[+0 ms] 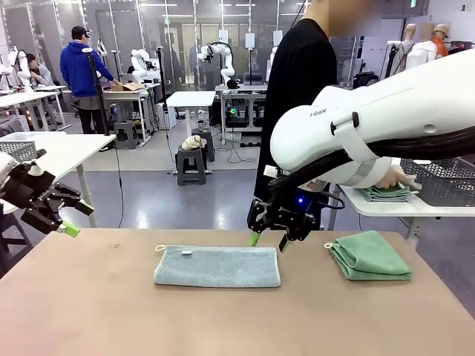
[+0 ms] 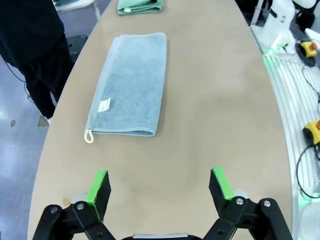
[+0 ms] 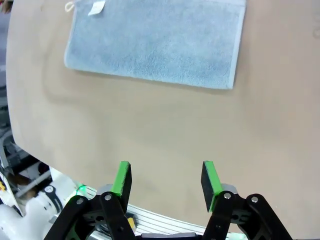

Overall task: Fold the towels and place them in the basket.
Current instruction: When a person lays out a Towel with hook on the table, fold it in half twice.

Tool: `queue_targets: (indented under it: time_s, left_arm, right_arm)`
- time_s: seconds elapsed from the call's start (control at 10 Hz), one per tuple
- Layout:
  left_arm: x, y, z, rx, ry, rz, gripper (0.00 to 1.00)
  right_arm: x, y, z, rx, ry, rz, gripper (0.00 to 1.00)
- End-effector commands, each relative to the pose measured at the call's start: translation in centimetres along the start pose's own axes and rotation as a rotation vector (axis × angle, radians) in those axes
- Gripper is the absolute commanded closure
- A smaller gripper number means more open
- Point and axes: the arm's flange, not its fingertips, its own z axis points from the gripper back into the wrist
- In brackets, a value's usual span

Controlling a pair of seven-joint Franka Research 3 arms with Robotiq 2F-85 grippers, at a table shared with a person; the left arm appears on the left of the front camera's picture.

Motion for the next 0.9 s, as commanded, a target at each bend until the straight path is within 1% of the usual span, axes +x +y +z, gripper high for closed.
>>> queue_targets:
  time_s: [0.0, 0.1, 0.2, 0.3, 0.5, 0.6, 0.7, 0.8]
  left_arm:
    - [-0.1, 0.8, -0.1, -0.015, -0.046, 0.015, 0.00]
    - [-0.3, 0.8, -0.3, -0.014, -0.047, 0.007, 0.00]
    - [-0.2, 0.1, -0.1, -0.004, -0.004, 0.007, 0.00]
    - [-0.2, 0.1, -0.1, -0.004, -0.004, 0.007, 0.00]
    - [-0.2, 0.1, -0.1, -0.004, -0.004, 0.007, 0.00]
    - [-0.2, 0.1, -0.1, -0.004, -0.004, 0.007, 0.00]
    - [-0.4, 0.2, -0.3, -0.007, -0.007, 0.012, 0.00]
    - [-0.6, 0.5, -1.1, -0.059, -0.107, 0.030, 0.00]
  right_arm:
    - [0.2, 0.6, 0.3, 0.002, -0.061, -0.062, 0.29]
    - [0.3, 0.5, 0.3, -0.016, -0.061, -0.039, 0.29]
    - [0.5, 0.3, 0.3, -0.040, -0.066, 0.055, 0.29]
    - [0.3, 0.1, 0.3, 0.004, -0.032, -0.034, 0.29]
    - [0.3, 0.1, 0.3, 0.004, -0.032, -0.034, 0.29]
    - [0.3, 0.2, 0.4, -0.008, -0.039, -0.012, 0.29]
    - [1.4, -0.1, -0.4, -0.048, -0.053, -0.053, 0.29]
    - [2.4, -0.5, -1.4, -0.089, -0.075, -0.093, 0.29]
